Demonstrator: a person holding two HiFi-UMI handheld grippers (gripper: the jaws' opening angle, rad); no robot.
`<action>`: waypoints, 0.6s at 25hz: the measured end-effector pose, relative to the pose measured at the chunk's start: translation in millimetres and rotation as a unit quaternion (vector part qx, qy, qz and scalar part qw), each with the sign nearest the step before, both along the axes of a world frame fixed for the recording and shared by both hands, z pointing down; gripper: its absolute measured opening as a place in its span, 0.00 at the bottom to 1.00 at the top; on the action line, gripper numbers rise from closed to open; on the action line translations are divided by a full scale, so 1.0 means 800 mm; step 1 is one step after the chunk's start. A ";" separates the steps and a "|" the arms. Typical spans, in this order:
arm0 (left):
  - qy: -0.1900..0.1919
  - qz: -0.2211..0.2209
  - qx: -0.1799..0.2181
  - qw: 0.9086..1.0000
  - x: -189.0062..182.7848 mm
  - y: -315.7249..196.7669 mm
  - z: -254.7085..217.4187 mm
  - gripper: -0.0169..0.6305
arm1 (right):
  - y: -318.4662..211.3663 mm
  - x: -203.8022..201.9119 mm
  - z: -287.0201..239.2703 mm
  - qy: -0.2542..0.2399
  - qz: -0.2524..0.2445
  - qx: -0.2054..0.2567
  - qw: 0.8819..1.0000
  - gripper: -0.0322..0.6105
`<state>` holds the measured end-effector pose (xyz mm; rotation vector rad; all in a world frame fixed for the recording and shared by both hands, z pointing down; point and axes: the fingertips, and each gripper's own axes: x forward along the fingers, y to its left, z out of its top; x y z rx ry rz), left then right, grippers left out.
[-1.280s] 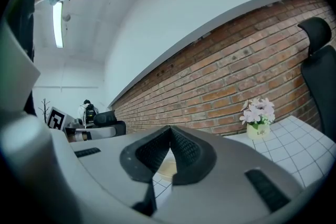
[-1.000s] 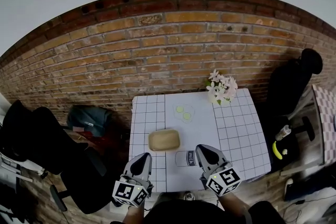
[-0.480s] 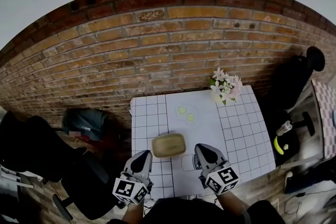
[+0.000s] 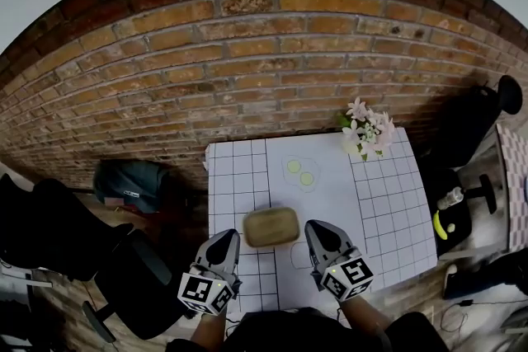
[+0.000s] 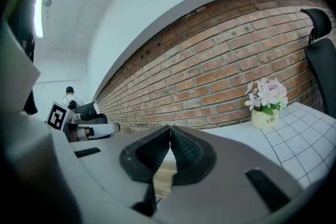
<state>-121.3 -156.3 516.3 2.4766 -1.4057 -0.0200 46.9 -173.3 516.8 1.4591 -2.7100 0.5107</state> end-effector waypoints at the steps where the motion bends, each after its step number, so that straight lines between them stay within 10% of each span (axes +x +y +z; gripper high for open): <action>1: 0.000 -0.001 -0.005 1.000 -0.001 -0.003 0.005 0.04 | -0.002 -0.001 0.006 0.001 0.000 -0.003 1.000 0.06; 15: 0.018 0.007 -0.082 0.996 -0.005 -0.026 0.077 0.05 | -0.030 -0.010 0.082 -0.003 0.003 -0.075 0.997 0.06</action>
